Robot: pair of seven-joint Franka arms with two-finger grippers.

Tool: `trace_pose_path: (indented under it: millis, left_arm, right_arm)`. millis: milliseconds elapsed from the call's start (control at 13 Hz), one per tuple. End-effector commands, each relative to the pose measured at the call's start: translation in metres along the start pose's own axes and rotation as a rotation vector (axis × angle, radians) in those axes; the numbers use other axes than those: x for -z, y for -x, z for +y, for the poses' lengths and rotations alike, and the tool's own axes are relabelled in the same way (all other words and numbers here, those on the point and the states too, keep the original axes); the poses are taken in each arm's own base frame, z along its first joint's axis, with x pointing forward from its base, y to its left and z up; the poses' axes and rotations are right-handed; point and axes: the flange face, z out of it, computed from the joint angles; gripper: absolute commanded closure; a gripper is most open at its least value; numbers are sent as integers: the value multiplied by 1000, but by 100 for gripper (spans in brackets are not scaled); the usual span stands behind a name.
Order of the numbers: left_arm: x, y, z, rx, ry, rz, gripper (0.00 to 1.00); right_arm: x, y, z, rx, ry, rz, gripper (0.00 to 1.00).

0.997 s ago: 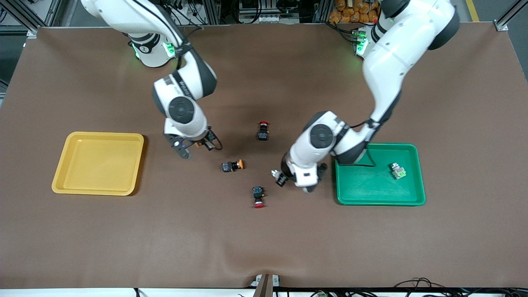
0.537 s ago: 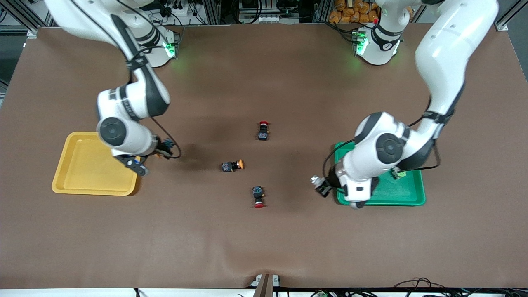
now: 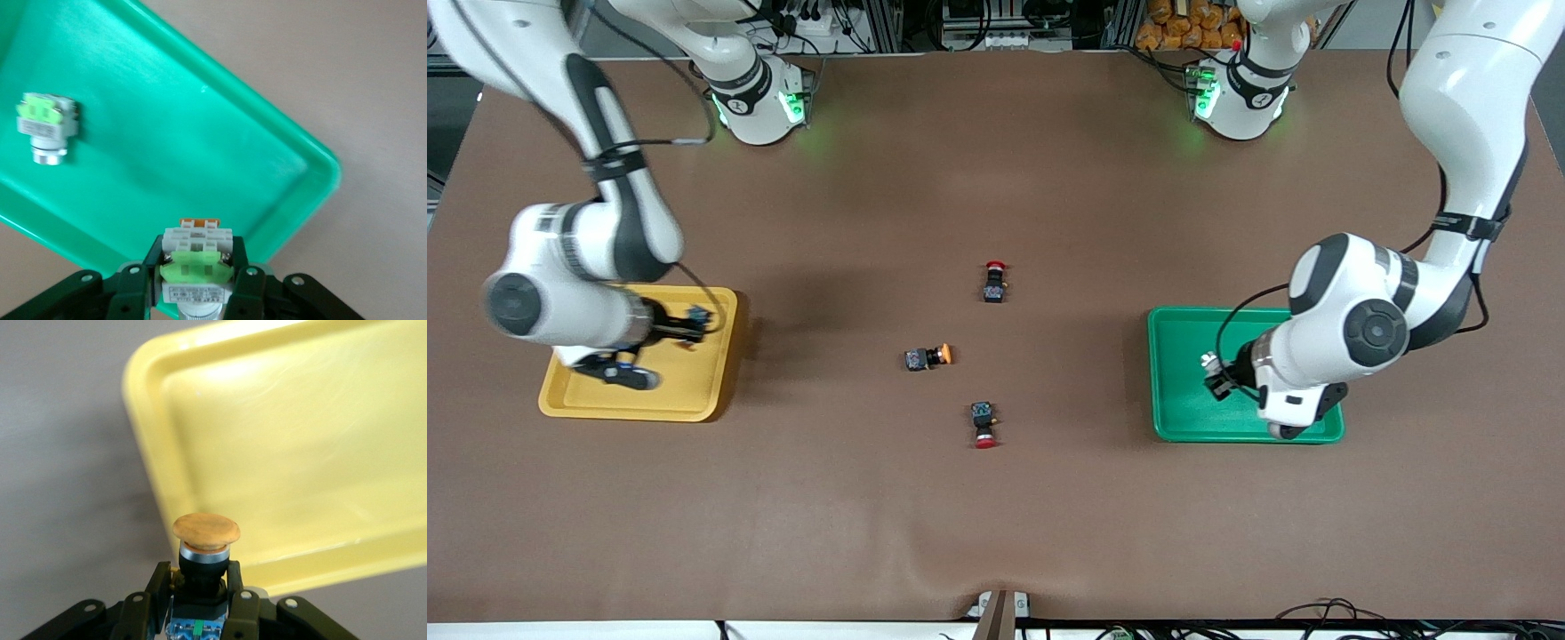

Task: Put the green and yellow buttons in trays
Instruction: 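Carry both switches to their trays with the left and right grippers, then open both grippers over the trays and raise the left arm away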

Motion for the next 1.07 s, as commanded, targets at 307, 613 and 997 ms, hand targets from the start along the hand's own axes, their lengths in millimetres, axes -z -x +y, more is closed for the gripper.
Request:
trace_pose_path:
  millis: [307,613,997]
  left_arm:
    - [-31,-15,-21,-45,-24,22,100]
    - [-32,-17,-22,-67,-25,20,0]
    - [99,-27,-33,-88,-29,195,0]
  right_arm:
    - [-48,-24,107,170,-34,38,100]
    - [-68,-24,136,244,-48,17,100]
    - [-84,-35,148,265,-55,5,100]
